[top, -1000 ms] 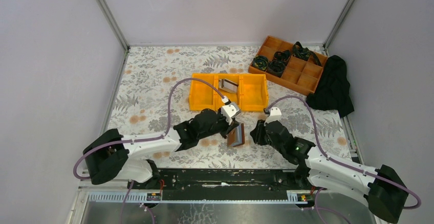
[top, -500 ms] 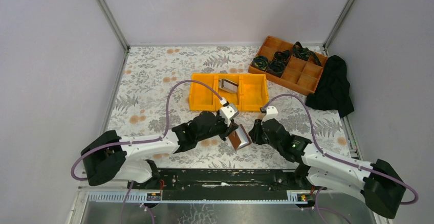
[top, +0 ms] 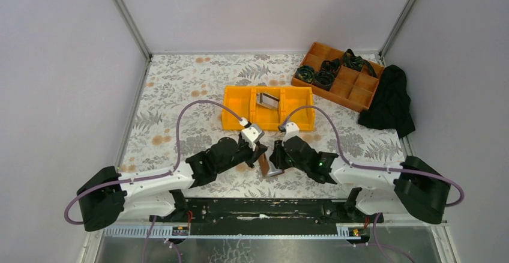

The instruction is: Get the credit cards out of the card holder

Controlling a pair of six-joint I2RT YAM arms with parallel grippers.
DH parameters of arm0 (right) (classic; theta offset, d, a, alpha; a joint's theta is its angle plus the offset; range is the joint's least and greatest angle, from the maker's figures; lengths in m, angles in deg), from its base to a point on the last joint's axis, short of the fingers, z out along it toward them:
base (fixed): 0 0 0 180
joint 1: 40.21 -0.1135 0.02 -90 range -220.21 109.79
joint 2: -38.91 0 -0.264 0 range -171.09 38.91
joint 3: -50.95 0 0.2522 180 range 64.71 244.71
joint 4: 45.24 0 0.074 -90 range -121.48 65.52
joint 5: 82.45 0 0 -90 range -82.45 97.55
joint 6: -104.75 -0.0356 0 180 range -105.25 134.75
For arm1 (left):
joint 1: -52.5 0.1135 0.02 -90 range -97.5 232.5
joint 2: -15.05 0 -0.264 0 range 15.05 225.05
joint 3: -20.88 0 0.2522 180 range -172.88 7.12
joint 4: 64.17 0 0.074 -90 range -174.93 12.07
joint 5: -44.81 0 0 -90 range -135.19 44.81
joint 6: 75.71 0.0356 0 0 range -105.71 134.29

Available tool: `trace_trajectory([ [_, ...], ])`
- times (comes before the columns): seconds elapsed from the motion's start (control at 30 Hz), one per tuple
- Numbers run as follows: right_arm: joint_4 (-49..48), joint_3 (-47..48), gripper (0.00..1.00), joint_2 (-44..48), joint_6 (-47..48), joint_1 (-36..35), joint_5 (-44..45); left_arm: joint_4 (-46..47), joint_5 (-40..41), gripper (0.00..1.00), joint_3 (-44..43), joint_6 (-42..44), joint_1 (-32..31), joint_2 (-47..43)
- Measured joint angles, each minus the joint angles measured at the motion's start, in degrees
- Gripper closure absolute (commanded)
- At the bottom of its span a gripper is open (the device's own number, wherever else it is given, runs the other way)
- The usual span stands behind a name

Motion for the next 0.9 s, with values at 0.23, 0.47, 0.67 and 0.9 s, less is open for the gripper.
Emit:
trace_trajectory([
  [0.23,-4.9,3.7,0.70,-9.7,-0.1,-4.0,-1.2,-0.2,5.2,0.78,3.6,-2.2,-0.1,-5.5],
  [0.47,-7.8,9.4,0.71,-18.9,0.0,-7.1,-2.5,-1.4,12.0,0.59,6.3,-4.3,0.0,-10.6],
  [0.67,-10.8,10.5,0.73,-22.9,-0.1,-7.5,-3.4,-5.2,16.0,0.49,7.5,-5.1,0.2,-14.3],
  [0.9,-12.6,12.1,0.76,-25.7,-1.0,-7.5,-3.3,-4.1,14.3,0.42,7.2,-9.6,0.0,-15.8],
])
